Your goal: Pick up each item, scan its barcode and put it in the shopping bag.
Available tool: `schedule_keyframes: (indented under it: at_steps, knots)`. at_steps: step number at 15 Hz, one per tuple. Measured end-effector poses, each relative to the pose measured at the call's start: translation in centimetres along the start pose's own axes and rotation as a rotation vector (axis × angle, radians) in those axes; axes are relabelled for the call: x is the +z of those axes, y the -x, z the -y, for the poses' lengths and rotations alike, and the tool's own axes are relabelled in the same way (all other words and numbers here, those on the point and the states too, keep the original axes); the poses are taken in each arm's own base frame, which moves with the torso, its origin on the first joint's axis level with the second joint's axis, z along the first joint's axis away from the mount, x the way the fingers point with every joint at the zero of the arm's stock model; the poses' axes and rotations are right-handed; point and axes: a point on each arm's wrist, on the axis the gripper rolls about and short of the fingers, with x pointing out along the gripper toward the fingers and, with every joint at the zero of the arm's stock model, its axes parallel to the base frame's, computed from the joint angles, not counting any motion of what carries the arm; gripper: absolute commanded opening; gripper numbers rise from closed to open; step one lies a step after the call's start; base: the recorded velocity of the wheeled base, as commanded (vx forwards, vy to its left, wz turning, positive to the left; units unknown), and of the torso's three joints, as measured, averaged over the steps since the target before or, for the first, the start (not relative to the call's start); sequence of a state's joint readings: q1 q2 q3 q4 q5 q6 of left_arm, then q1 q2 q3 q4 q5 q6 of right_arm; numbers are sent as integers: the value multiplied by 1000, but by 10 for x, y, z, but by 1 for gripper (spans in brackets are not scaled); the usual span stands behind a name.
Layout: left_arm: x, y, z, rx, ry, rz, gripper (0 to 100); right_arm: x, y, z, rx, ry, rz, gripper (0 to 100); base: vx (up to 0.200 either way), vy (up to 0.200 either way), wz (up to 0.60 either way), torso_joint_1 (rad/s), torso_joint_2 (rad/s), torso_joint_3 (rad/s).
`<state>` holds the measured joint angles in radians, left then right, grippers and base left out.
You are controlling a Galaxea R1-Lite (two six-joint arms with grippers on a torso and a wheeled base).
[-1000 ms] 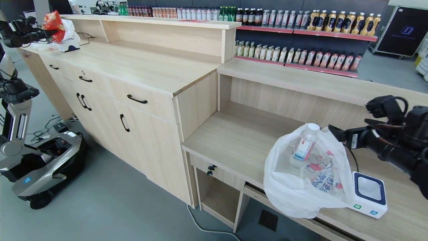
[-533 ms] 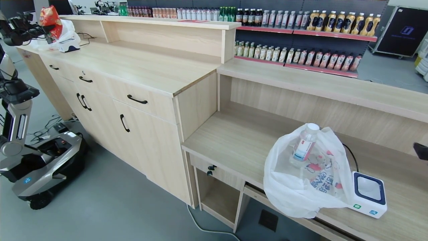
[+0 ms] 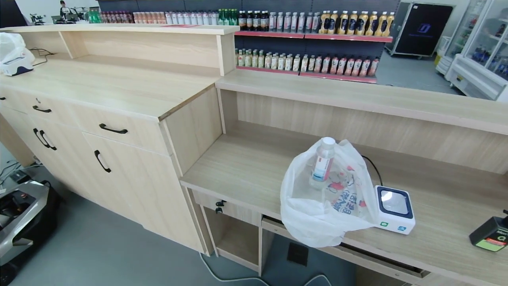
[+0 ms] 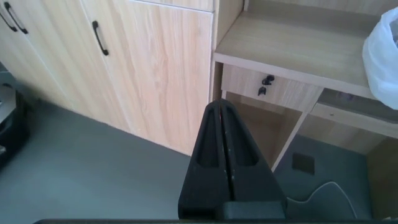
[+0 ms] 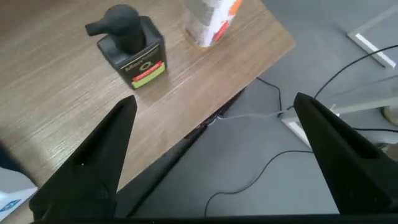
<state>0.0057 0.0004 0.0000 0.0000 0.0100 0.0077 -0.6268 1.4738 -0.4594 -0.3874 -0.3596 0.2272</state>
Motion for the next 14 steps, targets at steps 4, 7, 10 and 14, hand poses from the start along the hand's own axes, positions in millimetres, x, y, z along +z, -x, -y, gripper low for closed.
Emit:
schedule_keyframes:
  at_steps: [4,7,10,14]
  knots:
    - [0,0,0,-1,0,0,0,7,-34,-32,51,-5,5,100,0,0,0,-84,171,80]
    - [0,0,0,-1,0,0,0,13,-54,-64,110,16,37,100,0,0,0,0,0,0]
    - [0,0,0,-1,0,0,0,6,-60,-89,161,60,19,100,0,0,0,0,0,0]
    - [0,0,0,-1,0,0,0,-8,-67,-99,126,103,-16,100,0,0,0,0,0,0]
